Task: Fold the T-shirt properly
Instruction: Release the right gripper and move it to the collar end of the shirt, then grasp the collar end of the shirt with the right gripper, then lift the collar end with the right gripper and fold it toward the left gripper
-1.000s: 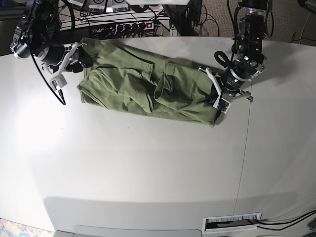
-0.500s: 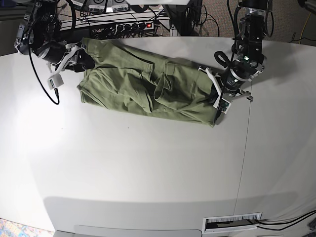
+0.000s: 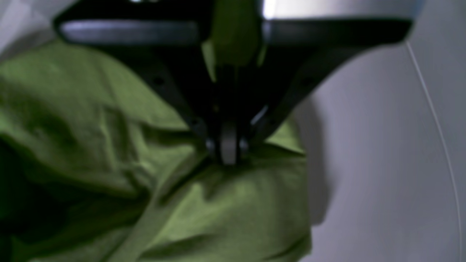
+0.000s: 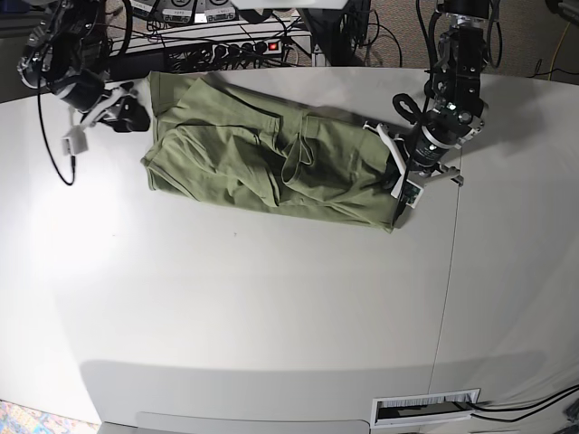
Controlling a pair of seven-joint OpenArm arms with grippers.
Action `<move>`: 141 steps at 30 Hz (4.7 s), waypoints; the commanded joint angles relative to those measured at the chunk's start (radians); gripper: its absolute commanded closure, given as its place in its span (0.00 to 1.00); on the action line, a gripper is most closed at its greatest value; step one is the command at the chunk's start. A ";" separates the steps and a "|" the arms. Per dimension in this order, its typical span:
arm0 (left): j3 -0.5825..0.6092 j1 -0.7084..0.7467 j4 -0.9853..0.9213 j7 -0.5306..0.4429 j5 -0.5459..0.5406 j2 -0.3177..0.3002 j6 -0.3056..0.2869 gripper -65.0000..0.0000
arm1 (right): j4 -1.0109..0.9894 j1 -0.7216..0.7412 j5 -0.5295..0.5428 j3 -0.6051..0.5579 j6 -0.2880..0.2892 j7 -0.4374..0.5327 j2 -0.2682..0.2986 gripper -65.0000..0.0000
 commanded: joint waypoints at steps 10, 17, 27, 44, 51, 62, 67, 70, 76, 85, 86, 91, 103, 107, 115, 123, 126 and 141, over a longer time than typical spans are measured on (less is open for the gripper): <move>0.001 -0.002 0.005 0.019 -0.037 0.000 -0.032 1.00 | 0.010 0.029 0.043 0.016 0.001 -0.011 0.015 0.59; 0.001 -0.001 0.005 0.023 -0.036 0.000 -0.042 1.00 | 0.010 0.076 0.021 -0.055 0.001 -0.015 0.014 0.59; 0.001 -0.001 0.005 0.023 -0.036 0.000 -0.042 1.00 | -0.132 0.100 -0.032 -0.059 0.001 0.000 0.014 0.59; 0.001 -0.001 0.005 0.023 -0.037 0.000 -0.042 1.00 | -0.367 0.209 0.134 -0.059 0.001 -0.181 0.014 0.59; 0.001 -0.001 0.005 0.023 -0.036 0.000 -0.042 1.00 | -0.351 0.204 0.134 -0.058 0.001 -0.181 0.019 0.59; 0.001 -0.002 0.005 0.020 -0.037 0.000 -0.042 1.00 | -0.096 0.102 0.066 -0.058 0.001 -0.181 0.080 0.59; 0.001 -0.002 0.005 0.020 -0.043 0.000 -0.042 1.00 | -0.093 0.104 0.066 -0.059 0.001 -0.181 0.076 0.59; 0.001 -0.001 0.005 0.022 -0.043 0.000 -0.042 1.00 | -0.093 0.104 0.067 -0.059 0.001 -0.181 0.076 0.59; 0.001 -0.002 0.005 0.021 -0.043 0.000 -0.042 1.00 | -0.094 0.104 0.067 -0.059 0.001 -0.181 0.069 0.59; 0.001 -0.001 0.005 0.019 -0.043 0.000 -0.042 1.00 | -0.094 0.118 -0.010 -0.059 0.001 -0.171 -0.019 0.59; 0.001 -0.002 0.005 0.019 -0.043 0.000 -0.042 1.00 | -0.094 0.118 -0.011 -0.059 0.001 -0.167 -0.024 0.59; 0.001 -0.002 0.005 0.018 -0.043 0.000 -0.042 1.00 | -0.094 0.121 -0.013 -0.059 0.001 -0.160 -0.036 0.59; 0.001 -0.001 0.005 0.005 -0.043 0.000 -0.042 1.00 | -0.185 0.121 -0.013 -0.230 0.001 -0.119 -0.058 0.59; 0.001 -0.001 0.005 0.004 -0.043 0.000 -0.042 1.00 | -0.185 0.121 -0.013 -0.241 0.001 -0.124 -0.056 0.59; 0.001 -0.001 0.005 0.004 -0.044 0.000 -0.042 1.00 | -0.183 0.121 0.070 -0.241 0.001 -0.181 -0.054 1.00; 0.001 0.002 0.005 0.039 -0.201 0.001 -0.196 1.00 | -0.047 0.124 0.103 -0.142 0.001 -0.181 -0.055 1.00; 0.003 0.005 0.005 0.039 -0.244 0.007 -0.200 1.00 | 0.040 0.126 0.100 -0.063 0.001 -0.181 -0.054 1.00; 0.319 -0.002 0.005 0.029 -0.157 0.050 -0.129 1.00 | 0.245 0.137 0.139 0.000 0.001 -0.152 -0.067 1.00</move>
